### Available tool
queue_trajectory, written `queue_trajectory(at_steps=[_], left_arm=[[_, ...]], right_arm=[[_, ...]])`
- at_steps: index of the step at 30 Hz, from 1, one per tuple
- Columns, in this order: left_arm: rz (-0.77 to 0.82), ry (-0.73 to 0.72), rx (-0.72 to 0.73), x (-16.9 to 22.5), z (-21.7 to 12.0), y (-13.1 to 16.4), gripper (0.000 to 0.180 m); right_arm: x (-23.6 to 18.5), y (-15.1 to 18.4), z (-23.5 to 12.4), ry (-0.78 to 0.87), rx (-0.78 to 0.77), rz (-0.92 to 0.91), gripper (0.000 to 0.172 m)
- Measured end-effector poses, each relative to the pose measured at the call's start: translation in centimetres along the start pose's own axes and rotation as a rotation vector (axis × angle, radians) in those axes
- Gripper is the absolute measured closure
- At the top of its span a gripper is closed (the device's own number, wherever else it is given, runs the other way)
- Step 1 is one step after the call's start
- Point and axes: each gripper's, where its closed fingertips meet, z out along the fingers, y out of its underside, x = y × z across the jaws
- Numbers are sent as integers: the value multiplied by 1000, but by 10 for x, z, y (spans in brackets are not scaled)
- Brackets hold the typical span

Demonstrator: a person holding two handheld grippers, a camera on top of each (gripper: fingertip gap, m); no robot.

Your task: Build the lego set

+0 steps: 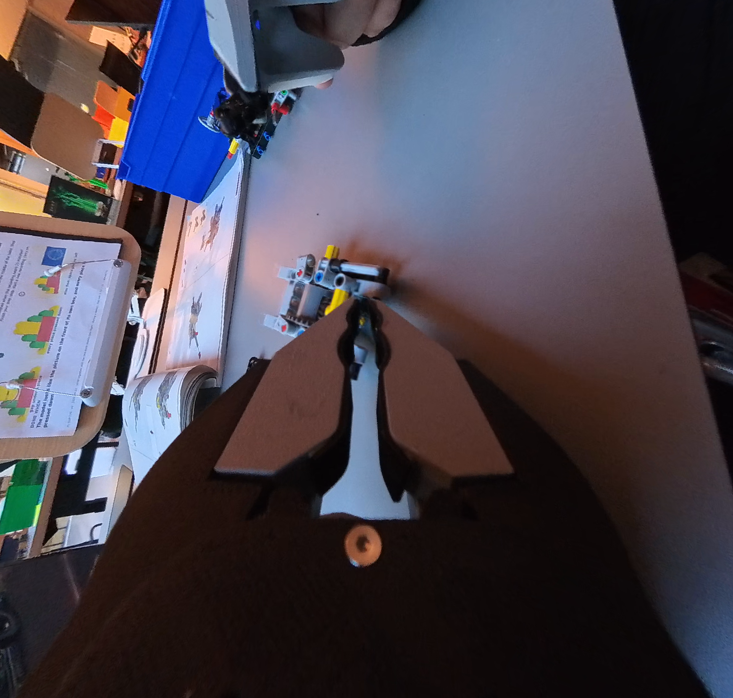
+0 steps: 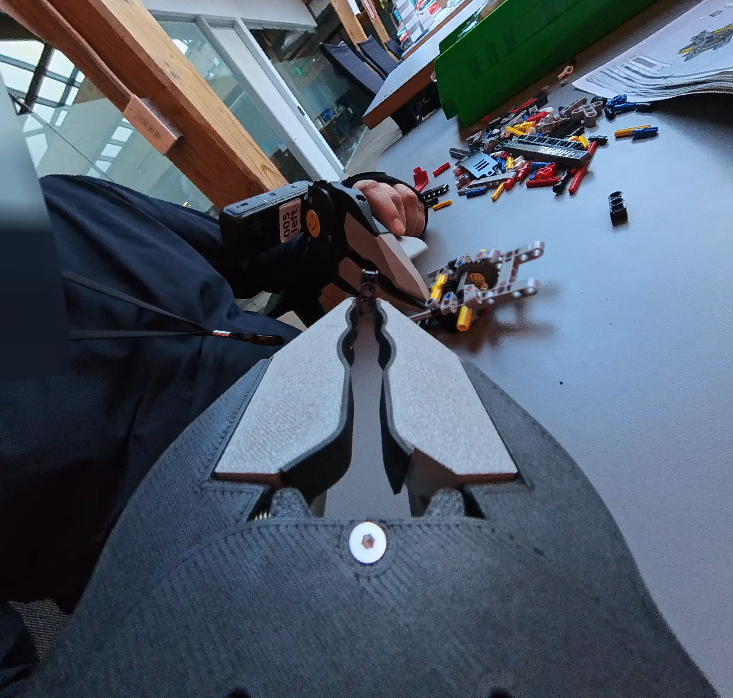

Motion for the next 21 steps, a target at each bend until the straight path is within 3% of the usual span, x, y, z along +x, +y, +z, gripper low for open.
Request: queue_trajectory(at_steps=[21], left_arm=[[13, 4, -9, 2, 1, 1, 179]], right_arm=[[15, 3, 3, 10, -32, 125, 168]])
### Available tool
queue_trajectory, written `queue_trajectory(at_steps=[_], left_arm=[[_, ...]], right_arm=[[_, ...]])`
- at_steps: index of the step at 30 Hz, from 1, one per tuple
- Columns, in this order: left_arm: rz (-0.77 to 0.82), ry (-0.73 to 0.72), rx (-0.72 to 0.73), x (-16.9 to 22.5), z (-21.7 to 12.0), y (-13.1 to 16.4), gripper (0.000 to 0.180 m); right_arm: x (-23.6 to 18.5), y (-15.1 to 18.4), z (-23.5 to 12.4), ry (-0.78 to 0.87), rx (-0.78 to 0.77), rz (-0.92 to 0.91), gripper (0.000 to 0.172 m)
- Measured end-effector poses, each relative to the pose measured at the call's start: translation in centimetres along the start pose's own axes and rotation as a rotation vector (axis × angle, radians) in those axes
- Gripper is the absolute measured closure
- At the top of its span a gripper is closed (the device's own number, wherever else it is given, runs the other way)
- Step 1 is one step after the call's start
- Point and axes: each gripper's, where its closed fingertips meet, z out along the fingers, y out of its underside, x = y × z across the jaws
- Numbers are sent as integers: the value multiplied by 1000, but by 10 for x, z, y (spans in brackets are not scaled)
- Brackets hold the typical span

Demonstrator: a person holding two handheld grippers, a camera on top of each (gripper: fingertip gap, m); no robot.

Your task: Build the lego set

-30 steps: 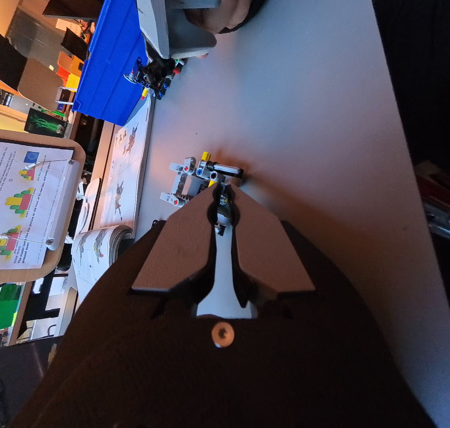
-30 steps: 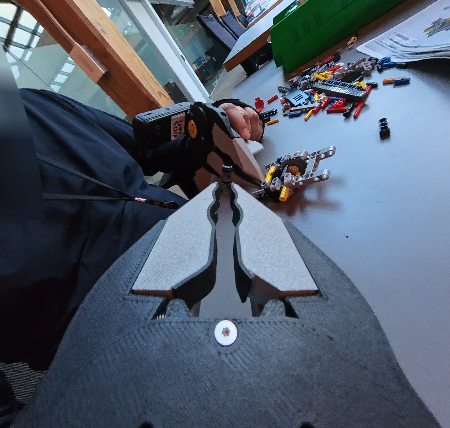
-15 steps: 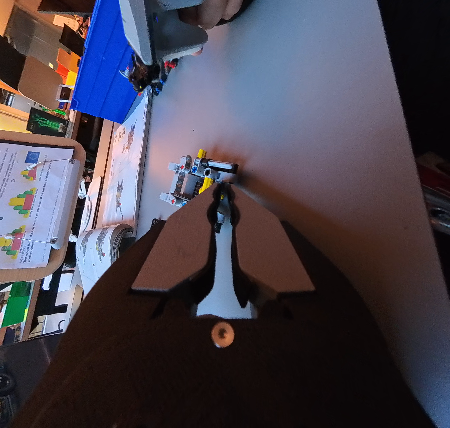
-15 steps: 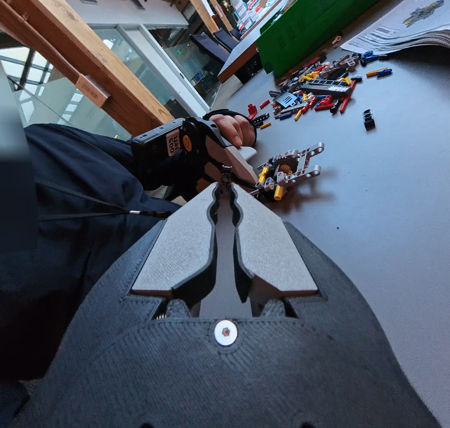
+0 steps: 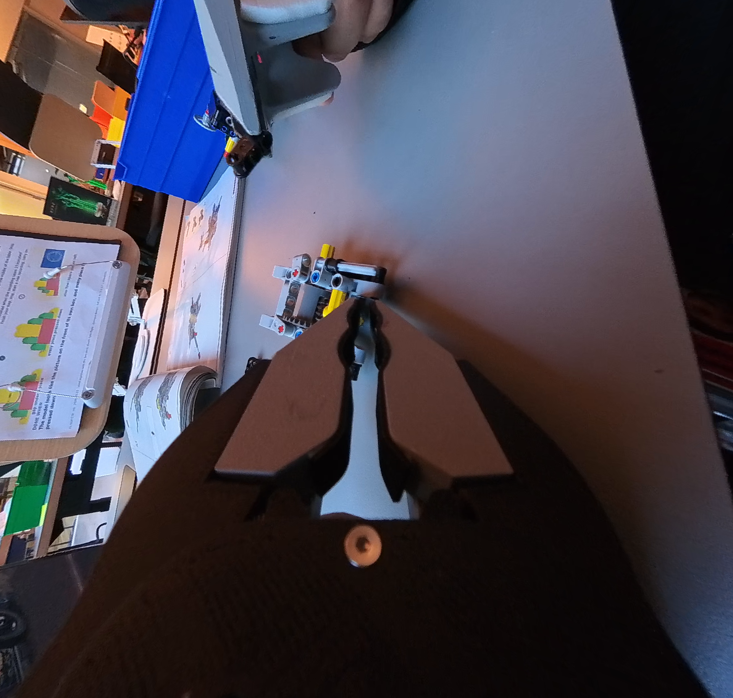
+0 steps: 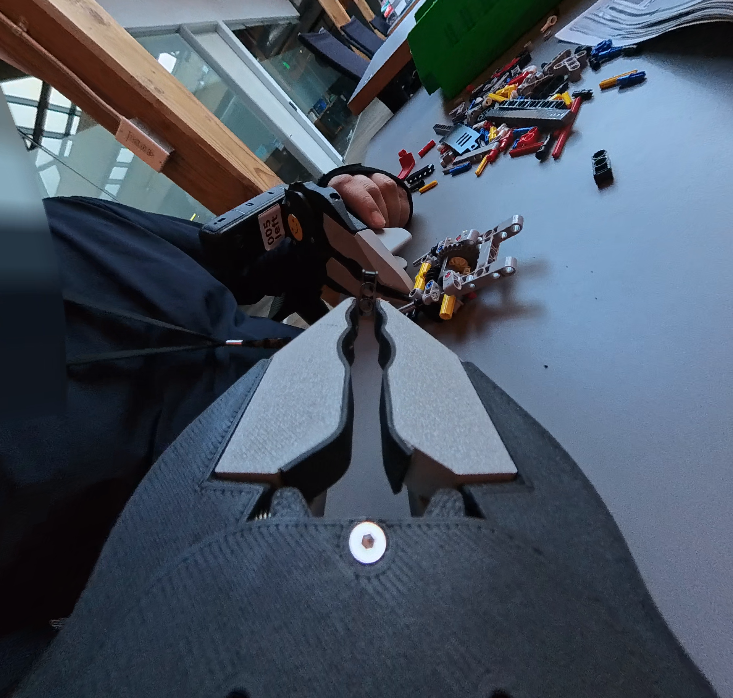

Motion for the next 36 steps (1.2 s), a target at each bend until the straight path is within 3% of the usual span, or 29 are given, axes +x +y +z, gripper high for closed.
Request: queue_trajectory(at_steps=[13, 22, 26, 28, 31, 36], left_arm=[[13, 4, 7, 2, 0, -2, 179], [-48, -34, 63, -9, -5, -10, 179], [-134, -35, 52, -16, -4, -9, 155], [-216, 82, 45, -5, -2, -17, 151], [-275, 201, -6, 4, 2, -18, 132], [-273, 196, -66, -6, 7, -9, 131]], right_arm=[[4, -3, -1, 93, 21, -77, 168], [28, 3, 10, 447, -95, -357, 168], [39, 13, 16, 543, -194, -416, 167], [44, 14, 17, 590, -219, -446, 167], [47, 15, 19, 631, -240, -480, 167], [48, 16, 21, 644, -260, -506, 167]])
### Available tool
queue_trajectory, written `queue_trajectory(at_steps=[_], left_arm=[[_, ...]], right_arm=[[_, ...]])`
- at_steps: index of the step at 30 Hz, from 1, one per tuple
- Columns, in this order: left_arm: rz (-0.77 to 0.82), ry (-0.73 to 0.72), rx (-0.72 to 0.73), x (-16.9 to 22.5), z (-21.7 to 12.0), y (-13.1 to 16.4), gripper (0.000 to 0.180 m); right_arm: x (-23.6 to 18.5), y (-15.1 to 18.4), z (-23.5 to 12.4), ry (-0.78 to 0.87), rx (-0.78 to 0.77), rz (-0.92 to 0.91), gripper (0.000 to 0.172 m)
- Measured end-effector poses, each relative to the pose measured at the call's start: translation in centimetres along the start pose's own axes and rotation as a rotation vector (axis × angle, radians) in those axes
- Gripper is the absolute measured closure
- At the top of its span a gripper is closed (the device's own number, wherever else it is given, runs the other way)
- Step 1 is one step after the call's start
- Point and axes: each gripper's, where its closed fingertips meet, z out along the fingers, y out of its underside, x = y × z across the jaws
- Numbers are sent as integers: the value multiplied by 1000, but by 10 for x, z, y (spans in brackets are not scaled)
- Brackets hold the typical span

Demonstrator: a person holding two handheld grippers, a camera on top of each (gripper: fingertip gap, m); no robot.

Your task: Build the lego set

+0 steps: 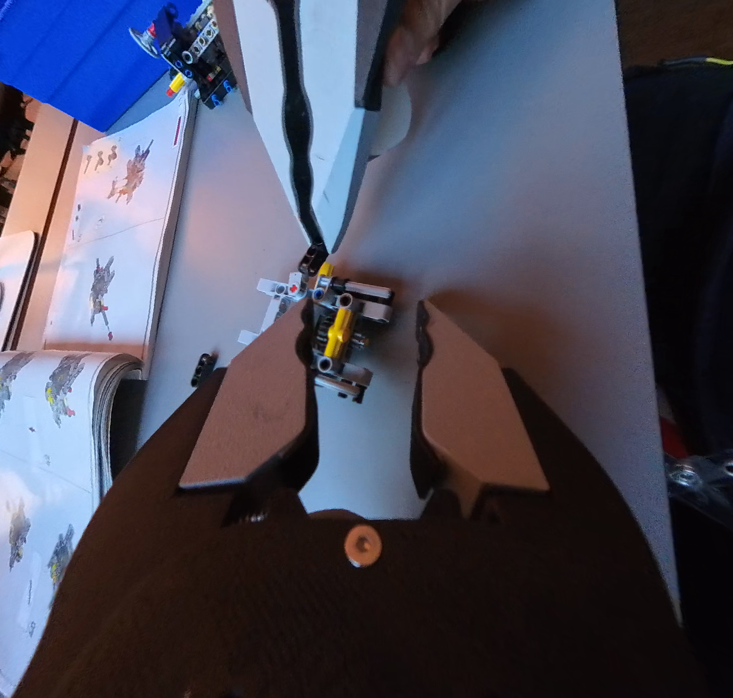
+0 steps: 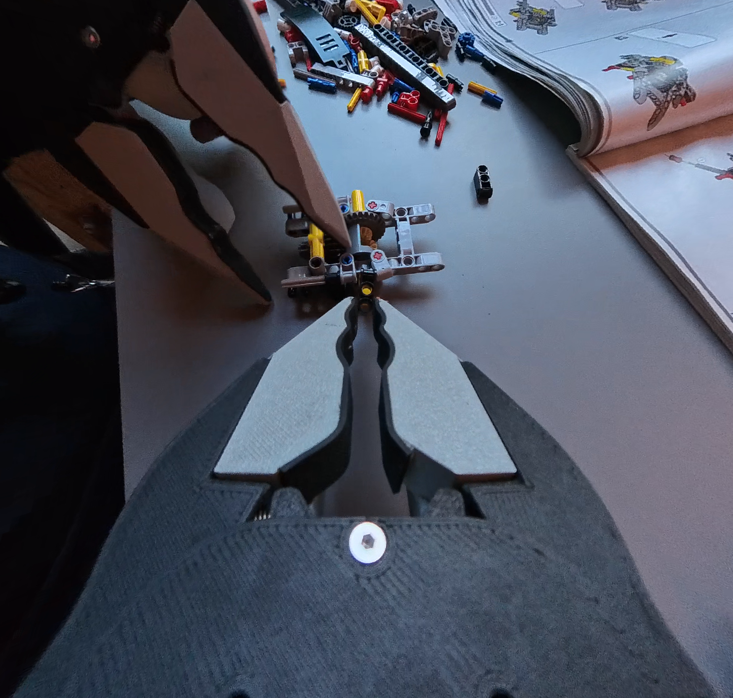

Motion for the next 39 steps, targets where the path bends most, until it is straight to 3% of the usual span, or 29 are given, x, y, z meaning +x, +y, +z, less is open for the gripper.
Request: queue_trajectory(at_steps=[9, 18, 25, 34, 39], left_arm=[[-94, 124, -4, 0, -3, -7, 147], [-78, 174, -97, -1, 1, 7, 120], [-6, 161, -107, -1, -2, 2, 133], [17, 193, -118, 2, -3, 3, 132], [16, 204, -117, 3, -4, 3, 141]], right_arm=[[-6, 0, 7, 43, -42, -165, 167], [-6, 1, 8, -17, -44, -146, 167], [-10, 1, 10, -30, -49, -159, 167], [-12, 1, 10, -42, -44, -147, 167], [-14, 1, 11, -57, -44, -130, 167]])
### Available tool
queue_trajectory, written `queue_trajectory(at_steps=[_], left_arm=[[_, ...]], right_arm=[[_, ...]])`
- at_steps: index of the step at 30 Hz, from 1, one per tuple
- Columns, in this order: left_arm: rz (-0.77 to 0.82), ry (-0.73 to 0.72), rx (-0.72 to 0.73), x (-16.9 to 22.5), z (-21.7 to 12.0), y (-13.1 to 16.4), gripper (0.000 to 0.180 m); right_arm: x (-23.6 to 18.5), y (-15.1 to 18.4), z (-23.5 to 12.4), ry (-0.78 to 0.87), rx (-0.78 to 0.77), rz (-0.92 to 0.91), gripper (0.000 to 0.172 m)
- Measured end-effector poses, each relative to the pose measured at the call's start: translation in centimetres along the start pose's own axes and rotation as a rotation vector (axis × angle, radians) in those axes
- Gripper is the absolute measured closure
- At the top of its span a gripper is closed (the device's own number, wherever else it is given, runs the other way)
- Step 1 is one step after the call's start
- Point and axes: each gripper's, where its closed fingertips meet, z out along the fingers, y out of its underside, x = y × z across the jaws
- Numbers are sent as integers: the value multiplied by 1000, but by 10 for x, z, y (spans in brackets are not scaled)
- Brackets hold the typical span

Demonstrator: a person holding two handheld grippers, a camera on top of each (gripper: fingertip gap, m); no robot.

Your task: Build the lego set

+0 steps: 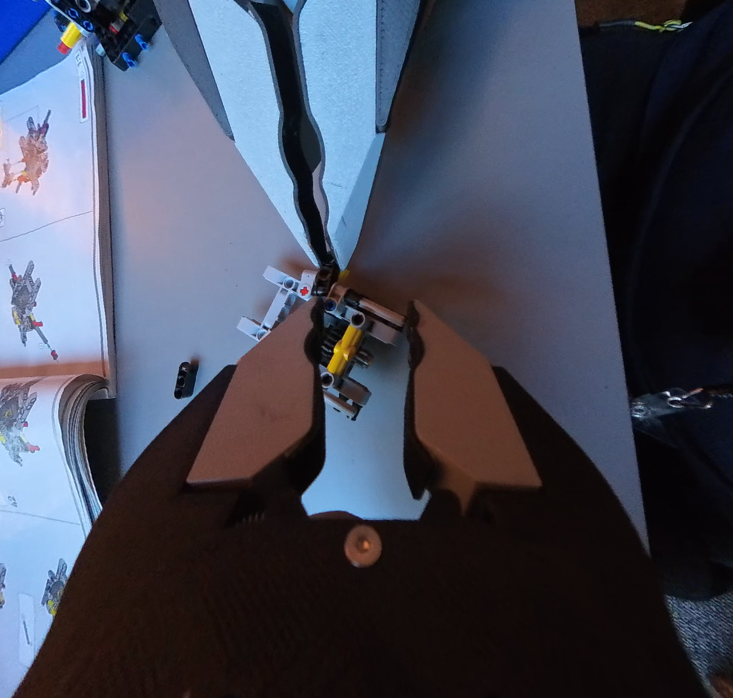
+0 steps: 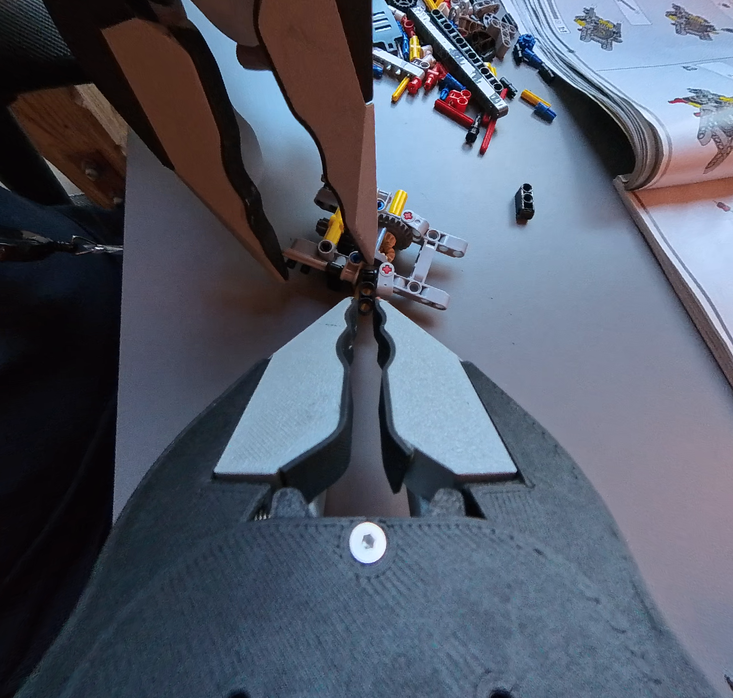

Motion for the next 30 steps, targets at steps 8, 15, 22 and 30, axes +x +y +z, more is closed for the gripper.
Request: queue_trajectory(at_steps=[8, 15, 22, 30], left_arm=[[-19, 0, -15, 3, 4, 0, 133], [-10, -24, -31, 1, 6, 2, 137], [-57, -9, 0, 2, 5, 1, 133], [-66, -25, 3, 1, 4, 2, 139]], right_arm=[[-1, 1, -1, 7, -3, 48, 167], [-2, 1, 0, 24, -5, 61, 167], [-1, 0, 0, 44, -5, 38, 167], [-3, -2, 3, 68, -9, 20, 167]])
